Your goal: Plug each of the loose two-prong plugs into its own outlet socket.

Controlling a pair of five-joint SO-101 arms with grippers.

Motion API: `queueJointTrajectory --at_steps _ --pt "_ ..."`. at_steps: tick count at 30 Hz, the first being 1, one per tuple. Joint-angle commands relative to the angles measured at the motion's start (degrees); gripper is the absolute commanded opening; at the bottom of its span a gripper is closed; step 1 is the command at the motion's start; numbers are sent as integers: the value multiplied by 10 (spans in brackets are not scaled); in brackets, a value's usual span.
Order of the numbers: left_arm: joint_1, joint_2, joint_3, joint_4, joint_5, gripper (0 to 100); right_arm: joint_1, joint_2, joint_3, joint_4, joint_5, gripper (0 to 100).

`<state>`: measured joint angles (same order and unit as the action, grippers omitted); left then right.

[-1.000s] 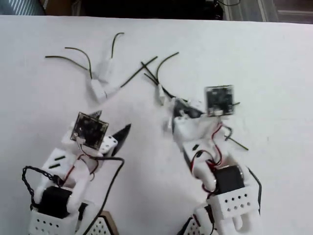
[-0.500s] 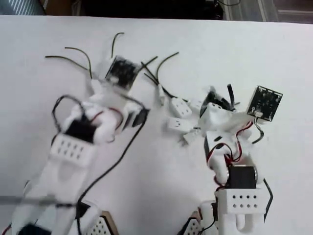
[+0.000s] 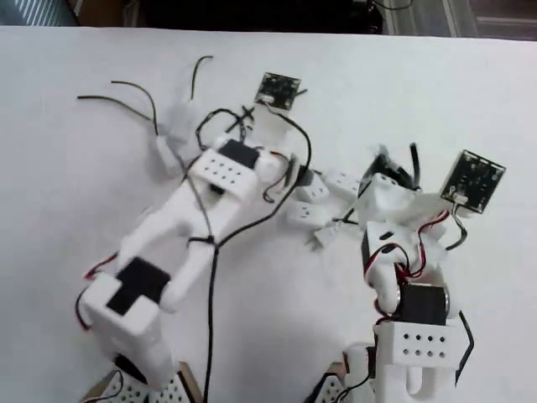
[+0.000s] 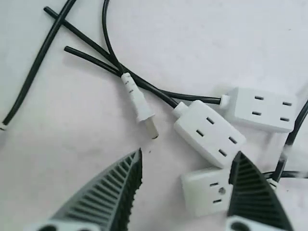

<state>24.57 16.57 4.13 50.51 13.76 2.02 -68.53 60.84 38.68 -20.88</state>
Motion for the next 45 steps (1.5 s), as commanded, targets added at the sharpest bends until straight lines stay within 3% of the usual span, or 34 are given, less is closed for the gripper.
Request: queueJointTrajectory --at_steps 1,13,16,19,22,25,29,34,41,45 --pt "22 38 -64 -5 19 295 7 -9 -31 -16 -12 18" --pt "33 171 -151 -4 17 290 7 -9 -31 -16 -11 18" --pt "30 179 -160 36 11 290 7 -9 -31 -16 -11 18" --pt "29 180 -180 102 -17 282 7 -9 -31 -16 -11 18" --pt "22 184 -201 144 -40 213 7 -9 -31 -16 -11 18" --pt "7 184 -205 153 -89 153 7 -9 -31 -16 -11 18" --pt "-2 179 -214 154 -136 143 5 -9 -31 -15 -11 18" --pt "16 180 -281 204 -75 189 6 -9 -31 -15 -11 18" --pt "21 187 -337 238 110 373 7 -9 -31 -16 -11 18" --pt "24 187 -308 210 121 360 6 -9 -31 -16 -11 18"
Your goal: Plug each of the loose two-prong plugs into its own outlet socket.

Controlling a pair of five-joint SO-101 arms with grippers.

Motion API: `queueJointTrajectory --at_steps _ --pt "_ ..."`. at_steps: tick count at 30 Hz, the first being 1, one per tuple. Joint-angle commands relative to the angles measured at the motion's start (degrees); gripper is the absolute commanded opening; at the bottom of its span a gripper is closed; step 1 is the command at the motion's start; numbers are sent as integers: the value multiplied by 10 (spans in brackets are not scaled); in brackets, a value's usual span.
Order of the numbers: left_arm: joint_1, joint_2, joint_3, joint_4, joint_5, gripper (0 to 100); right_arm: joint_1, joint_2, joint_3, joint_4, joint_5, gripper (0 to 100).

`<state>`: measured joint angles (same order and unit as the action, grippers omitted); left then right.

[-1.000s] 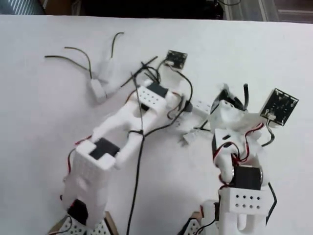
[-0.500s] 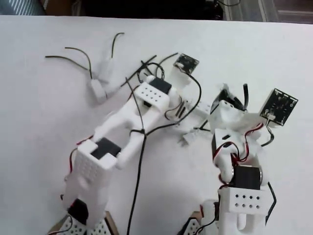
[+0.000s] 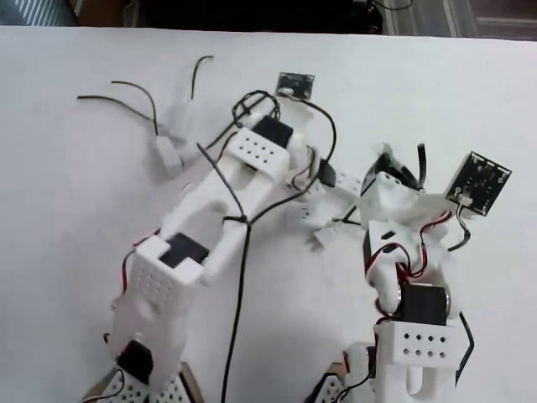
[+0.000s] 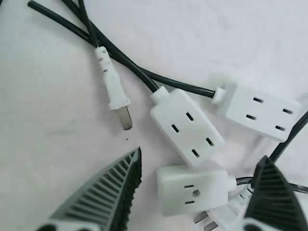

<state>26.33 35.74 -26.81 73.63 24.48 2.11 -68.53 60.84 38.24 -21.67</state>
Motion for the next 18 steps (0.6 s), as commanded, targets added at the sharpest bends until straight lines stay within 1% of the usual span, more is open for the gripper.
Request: queueJointTrajectory --at_steps 1,6,8,10,11,15,18 --pt "7 -5 14 -33 13 353 5 -9 -31 -12 -4 18" --pt "8 -5 99 -126 11 316 5 -9 -31 -12 -4 18" --pt "8 -5 123 -151 11 294 5 -9 -31 -11 -4 18" --pt "7 -7 129 -155 2 264 5 -9 -31 -10 -4 18" --pt "6 -7 132 -155 -15 242 5 -9 -31 -9 -4 18" --pt "-1 -7 134 -154 -80 103 4 -9 -31 -9 -4 18" --pt "-15 -7 130 -147 -112 32 4 -9 -31 -9 -4 18"
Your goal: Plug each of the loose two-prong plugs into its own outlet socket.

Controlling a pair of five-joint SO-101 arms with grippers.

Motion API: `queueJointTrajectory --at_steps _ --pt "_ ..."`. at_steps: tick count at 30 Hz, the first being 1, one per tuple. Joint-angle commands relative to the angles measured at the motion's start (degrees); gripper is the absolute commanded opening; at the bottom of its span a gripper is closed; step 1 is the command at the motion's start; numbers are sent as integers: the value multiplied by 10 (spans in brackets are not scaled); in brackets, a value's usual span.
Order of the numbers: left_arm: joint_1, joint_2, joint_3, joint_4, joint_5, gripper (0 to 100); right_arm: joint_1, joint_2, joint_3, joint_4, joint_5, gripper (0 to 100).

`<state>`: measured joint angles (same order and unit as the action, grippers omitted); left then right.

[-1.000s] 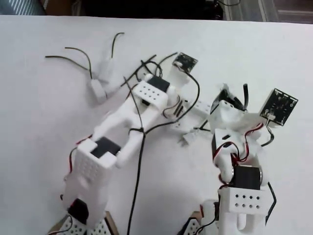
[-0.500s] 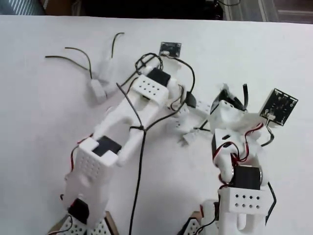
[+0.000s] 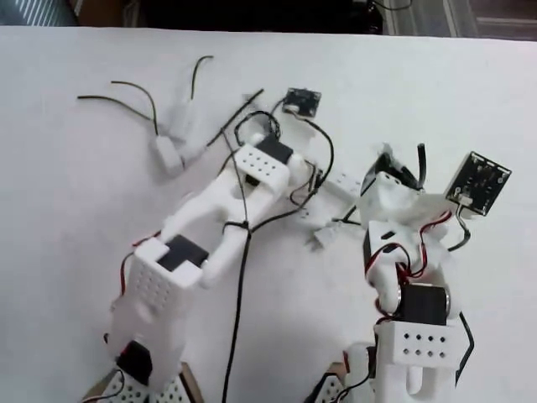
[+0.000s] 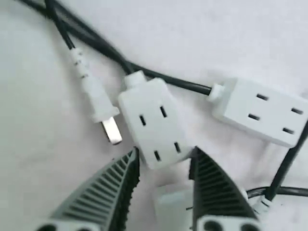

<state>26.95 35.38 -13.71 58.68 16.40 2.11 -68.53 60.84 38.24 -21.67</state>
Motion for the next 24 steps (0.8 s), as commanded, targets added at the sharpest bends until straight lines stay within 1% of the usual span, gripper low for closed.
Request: queueJointTrajectory --at_steps 1,3,7,9,10,13,19,22,24 --pt "-28 -5 2 3 -45 27 4 -9 -31 -9 -4 18" --pt "-43 -7 2 14 -92 27 4 -9 -30 -9 -4 18" --pt "-64 -9 -9 64 -222 27 3 -9 -30 -9 -4 18" --pt "-65 -9 -24 103 -268 28 3 -9 -30 -9 -4 18" --pt "-65 -9 -33 119 -279 28 3 -9 -30 -9 -4 18" --pt "-60 -9 -69 160 -257 66 2 -9 -30 -11 -4 18" --pt "-70 -7 -167 214 -151 239 2 -9 -29 -11 -4 18" --pt "-74 -3 -197 214 -129 296 2 -9 -29 -11 -4 18" --pt "-77 -3 -202 201 -127 310 2 -9 -29 -10 -4 18"
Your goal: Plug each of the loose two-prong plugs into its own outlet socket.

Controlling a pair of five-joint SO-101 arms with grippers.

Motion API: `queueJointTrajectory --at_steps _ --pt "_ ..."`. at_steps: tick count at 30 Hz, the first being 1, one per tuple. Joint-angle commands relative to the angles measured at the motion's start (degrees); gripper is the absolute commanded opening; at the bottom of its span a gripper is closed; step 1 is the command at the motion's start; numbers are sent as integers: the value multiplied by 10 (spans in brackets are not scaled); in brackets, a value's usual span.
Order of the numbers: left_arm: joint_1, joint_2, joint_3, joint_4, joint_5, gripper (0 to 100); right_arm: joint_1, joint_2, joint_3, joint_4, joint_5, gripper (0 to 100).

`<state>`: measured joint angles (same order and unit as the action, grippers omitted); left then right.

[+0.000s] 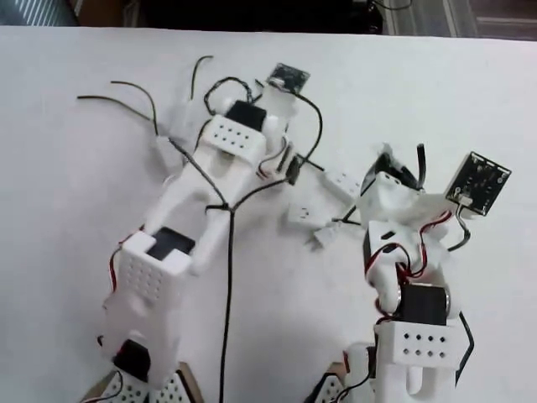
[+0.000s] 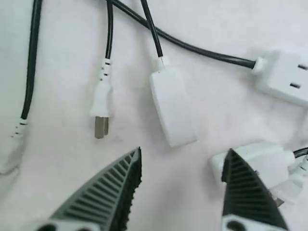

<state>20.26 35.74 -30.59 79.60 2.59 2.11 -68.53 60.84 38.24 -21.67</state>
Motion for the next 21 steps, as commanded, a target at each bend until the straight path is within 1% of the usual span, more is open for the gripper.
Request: queueJointTrajectory --at_steps 1,4,7,10,13,17,21 --pt "-17 -6 -33 -22 11 306 2 -9 -29 -10 -4 18" --pt "-41 -5 -32 -53 10 293 2 -9 -29 -9 -4 18" --pt "-65 -5 -32 -61 8 294 2 -9 -29 -9 -4 18" --pt "-79 -1 -32 -64 -26 294 2 -9 -29 -10 -3 18" --pt "-75 31 -38 -67 -39 294 2 -9 -29 -10 -3 18" --pt "-58 85 -38 -93 -40 294 2 -9 -29 -9 -3 18" --pt "-26 100 -47 -85 -40 294 2 -9 -29 -10 -3 18"
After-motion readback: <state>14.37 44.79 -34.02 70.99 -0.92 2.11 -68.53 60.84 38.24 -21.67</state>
